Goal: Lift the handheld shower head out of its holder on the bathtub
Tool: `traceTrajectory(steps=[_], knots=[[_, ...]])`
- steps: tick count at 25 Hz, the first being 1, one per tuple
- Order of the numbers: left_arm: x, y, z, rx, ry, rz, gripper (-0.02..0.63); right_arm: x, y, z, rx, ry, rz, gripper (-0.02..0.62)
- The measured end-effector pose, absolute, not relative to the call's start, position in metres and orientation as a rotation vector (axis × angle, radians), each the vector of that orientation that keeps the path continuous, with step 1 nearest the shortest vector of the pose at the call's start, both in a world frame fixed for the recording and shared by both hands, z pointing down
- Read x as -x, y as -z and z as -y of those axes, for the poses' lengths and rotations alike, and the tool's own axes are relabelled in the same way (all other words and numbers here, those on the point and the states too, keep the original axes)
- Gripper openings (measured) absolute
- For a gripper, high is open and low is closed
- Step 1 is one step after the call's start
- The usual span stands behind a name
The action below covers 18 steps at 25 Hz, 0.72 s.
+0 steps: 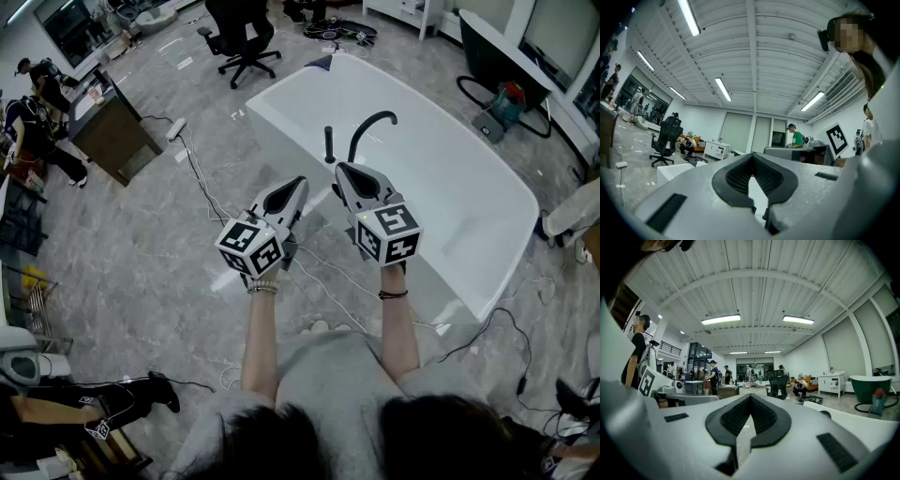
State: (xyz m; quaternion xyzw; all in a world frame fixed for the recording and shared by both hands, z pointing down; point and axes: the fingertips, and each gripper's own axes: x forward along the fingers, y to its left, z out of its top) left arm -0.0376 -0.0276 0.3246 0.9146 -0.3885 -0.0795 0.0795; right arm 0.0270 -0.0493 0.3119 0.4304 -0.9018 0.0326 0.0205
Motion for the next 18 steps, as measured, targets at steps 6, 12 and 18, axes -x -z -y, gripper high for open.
traceTrajectory(steps=[6,12,18], knots=[[0.03,-0.325,0.03,-2.732,0.235,1.165,0.005,-0.035,-0.311,0.052,-1.329,-0.099,2.8,0.0],[0.011,-0.328,0.03,-2.737,0.227,1.163,0.005,-0.05,-0.315,0.051,-1.316,-0.095,2.796,0.0],[-0.006,-0.329,0.027,-2.741,0.209,1.183,0.005,-0.062,-0.317,0.048,-1.292,-0.074,2.792,0.0]])
